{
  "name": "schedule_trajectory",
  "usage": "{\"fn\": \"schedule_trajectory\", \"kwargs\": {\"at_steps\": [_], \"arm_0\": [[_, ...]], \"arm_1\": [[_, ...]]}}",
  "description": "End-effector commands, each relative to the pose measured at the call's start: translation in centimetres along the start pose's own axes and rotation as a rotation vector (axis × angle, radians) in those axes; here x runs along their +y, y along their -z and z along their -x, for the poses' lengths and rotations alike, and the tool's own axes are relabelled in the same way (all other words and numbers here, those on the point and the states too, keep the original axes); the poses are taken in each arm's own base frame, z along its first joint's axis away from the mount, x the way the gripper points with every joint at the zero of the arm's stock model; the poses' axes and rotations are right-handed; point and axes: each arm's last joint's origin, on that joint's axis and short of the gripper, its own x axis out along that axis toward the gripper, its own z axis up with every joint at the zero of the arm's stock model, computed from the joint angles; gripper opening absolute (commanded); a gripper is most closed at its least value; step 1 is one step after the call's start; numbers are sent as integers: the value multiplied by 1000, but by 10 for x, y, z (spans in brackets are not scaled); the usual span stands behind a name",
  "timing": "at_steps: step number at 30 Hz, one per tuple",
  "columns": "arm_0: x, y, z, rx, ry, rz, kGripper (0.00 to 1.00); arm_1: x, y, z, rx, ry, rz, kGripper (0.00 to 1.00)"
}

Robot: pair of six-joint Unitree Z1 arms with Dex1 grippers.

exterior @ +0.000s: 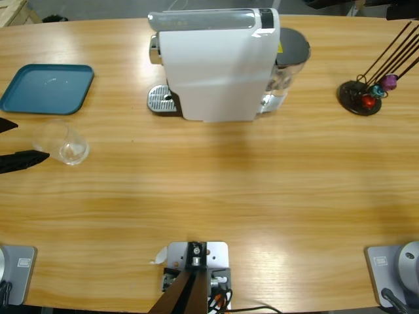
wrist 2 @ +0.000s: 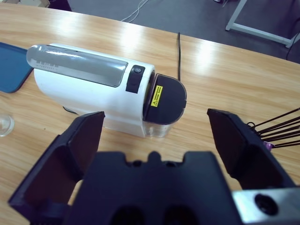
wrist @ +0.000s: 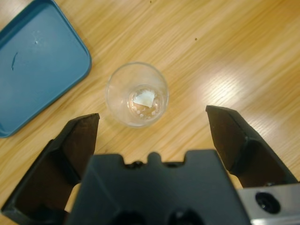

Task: Pour coffee

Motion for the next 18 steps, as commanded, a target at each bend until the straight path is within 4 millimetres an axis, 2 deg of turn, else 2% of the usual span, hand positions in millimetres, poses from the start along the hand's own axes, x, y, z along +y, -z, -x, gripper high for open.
{"fn": "schedule_trajectory", "kwargs": {"at_steps": [1,18], "arm_0": [[9,10,-17,77,-22,45,996],[15,4,-57,186,26,-11,996]], "arm_1": [[5,21,-19,39,41,58,1000],[3,27,-32,45,59,40,1000]]}}
